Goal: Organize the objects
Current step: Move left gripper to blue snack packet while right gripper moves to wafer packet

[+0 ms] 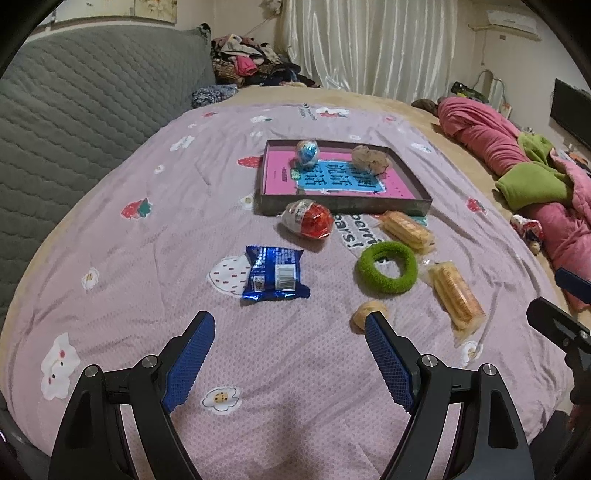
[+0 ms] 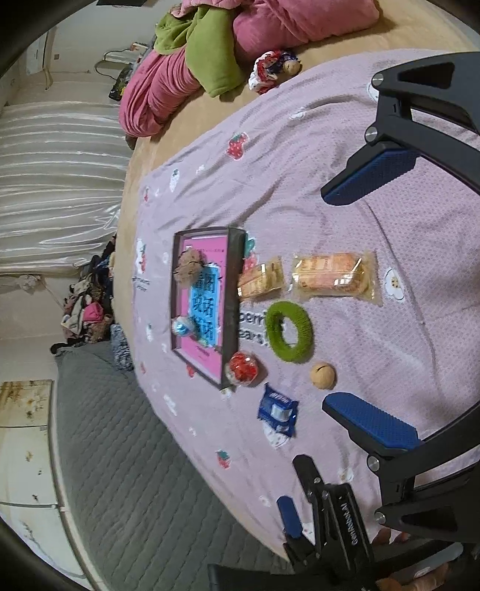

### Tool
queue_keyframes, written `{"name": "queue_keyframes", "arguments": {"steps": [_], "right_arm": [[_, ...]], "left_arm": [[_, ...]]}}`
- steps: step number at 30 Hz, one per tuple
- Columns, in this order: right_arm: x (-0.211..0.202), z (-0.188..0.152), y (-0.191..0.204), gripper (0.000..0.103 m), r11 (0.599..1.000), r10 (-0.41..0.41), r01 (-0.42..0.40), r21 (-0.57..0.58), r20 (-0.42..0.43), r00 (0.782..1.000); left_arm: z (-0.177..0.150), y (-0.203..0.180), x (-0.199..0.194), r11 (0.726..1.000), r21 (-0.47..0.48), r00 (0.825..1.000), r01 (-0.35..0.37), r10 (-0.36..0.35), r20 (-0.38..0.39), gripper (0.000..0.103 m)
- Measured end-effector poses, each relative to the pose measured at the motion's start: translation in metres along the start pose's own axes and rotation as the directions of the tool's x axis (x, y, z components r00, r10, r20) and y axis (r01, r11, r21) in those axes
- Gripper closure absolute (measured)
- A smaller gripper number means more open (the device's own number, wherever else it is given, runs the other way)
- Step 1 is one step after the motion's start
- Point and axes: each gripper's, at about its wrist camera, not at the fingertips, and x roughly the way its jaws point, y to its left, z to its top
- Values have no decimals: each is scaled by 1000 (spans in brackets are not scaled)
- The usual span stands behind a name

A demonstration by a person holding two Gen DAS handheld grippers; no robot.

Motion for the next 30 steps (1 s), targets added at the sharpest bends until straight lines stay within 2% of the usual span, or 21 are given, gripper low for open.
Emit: {"name": "queue_keyframes", "arguments": {"steps": [11, 24, 30], "right_arm": [[20, -11, -3, 1, 1000, -8, 8, 12, -46, 999], [32, -15, -4, 1, 1000, -28, 28, 6, -55, 998], [48, -21, -13, 1, 999, -10, 14, 48, -85, 996]], "left_arm": [[-7, 4, 20, 1000, -13, 999, -2, 1, -39, 19], [-4, 5, 34, 1000, -13, 999, -5, 4, -53, 19], [-4, 4, 47, 1000, 0, 997, 5, -5, -78, 19]]}}
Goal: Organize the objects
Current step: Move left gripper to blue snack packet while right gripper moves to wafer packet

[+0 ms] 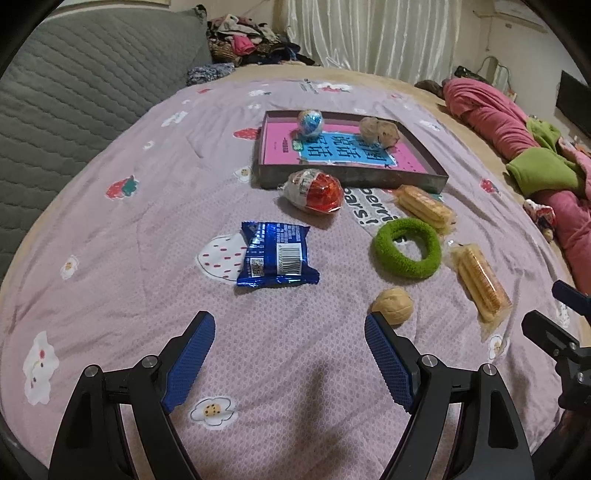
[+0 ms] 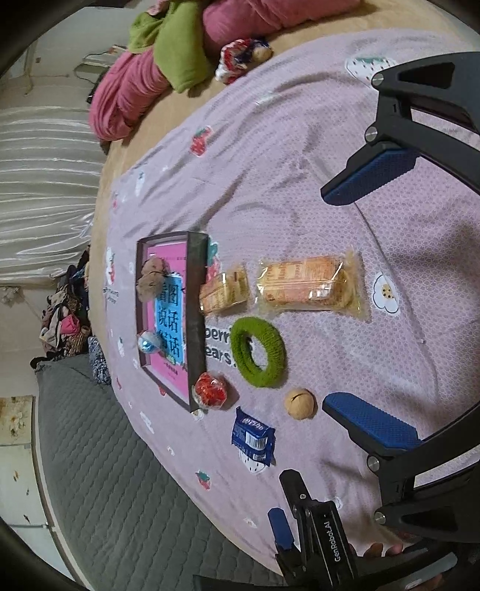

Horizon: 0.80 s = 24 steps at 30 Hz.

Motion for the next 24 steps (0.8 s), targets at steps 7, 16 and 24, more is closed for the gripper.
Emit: {"name": "queue_keyframes", "arguments": {"steps": [7, 16, 24], "right_arm": [[16, -1, -8, 1, 1000, 3, -3, 25, -25, 1000], [34, 3, -15, 1, 999, -2, 5, 43, -49, 999], [44, 6, -17, 1, 999, -31, 33, 36, -51, 998]], "left_arm": [[3, 4, 15, 1000, -12, 1000, 9, -9, -14, 19], [11, 4, 37, 1000, -16, 999, 15, -16, -41, 19], [27, 8, 57, 999, -42, 999, 6, -8, -49, 19]]}}
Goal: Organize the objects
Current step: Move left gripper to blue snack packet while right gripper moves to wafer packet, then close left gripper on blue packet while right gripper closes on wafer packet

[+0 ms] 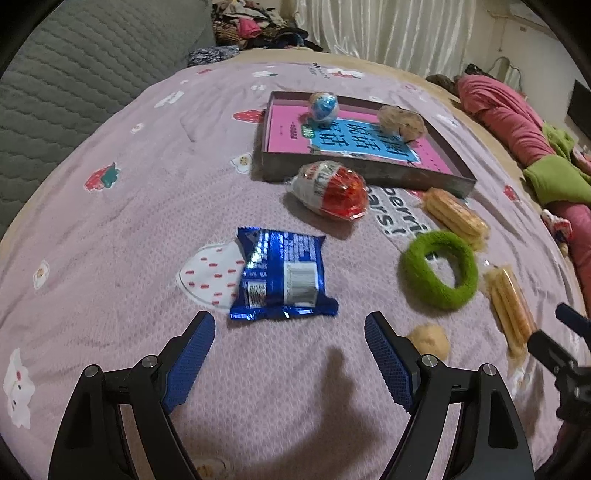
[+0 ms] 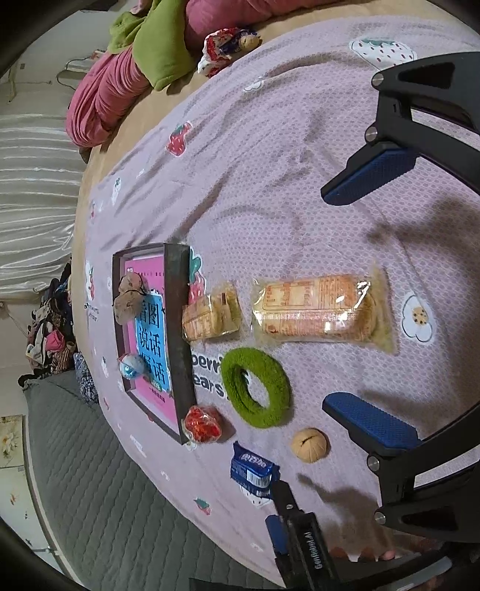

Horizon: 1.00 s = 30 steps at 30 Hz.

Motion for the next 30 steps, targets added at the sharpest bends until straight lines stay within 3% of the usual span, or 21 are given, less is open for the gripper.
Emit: {"name": "queue_keyframes", "arguments": {"steps": [5, 12, 27, 30], "right_arm": [[8, 0, 2, 1, 998, -63, 63, -24, -2, 998], [19, 2, 2, 1, 1000, -24, 23, -15, -15, 1000], [41, 2, 10, 33, 999, 17, -18, -28, -41, 999], [42, 1, 12, 41, 999, 22, -23, -37, -49, 999]], "left_arm": [[9, 0, 11, 1000, -2, 1000, -18, 18, 5, 19], [16, -1, 25, 999, 7, 999, -38, 38, 7, 19], [30, 2, 53, 998, 16, 998, -69, 69, -13, 19], [30, 1, 53, 998, 16, 998, -59, 60, -10, 23]]}}
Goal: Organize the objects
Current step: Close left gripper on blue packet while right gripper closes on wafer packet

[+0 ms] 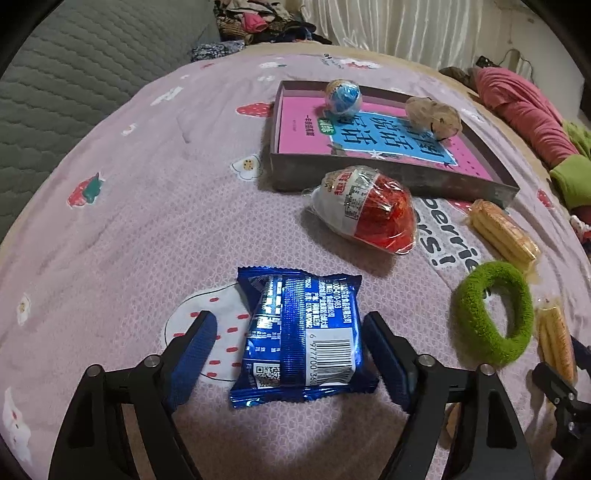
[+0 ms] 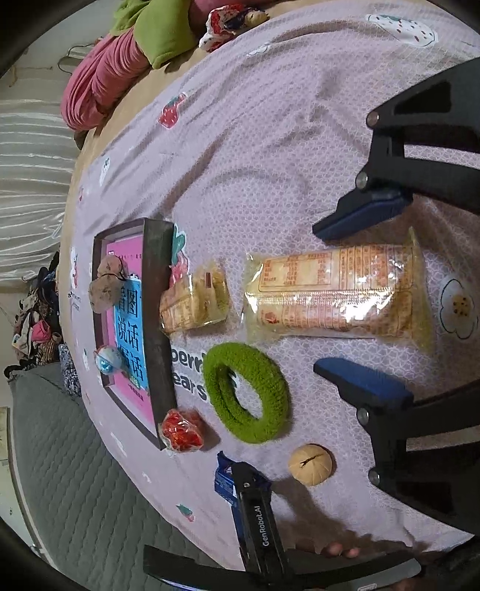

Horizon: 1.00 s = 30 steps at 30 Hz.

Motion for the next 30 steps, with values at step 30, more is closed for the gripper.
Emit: {"name": "queue_keyframes", "arguments": {"steps": [30], "right_arm": [[-6, 0, 3, 63, 999, 30, -30, -13, 26, 999]], "left_arm": [[-7, -2, -10, 999, 8, 999, 33, -33, 15, 47]]}}
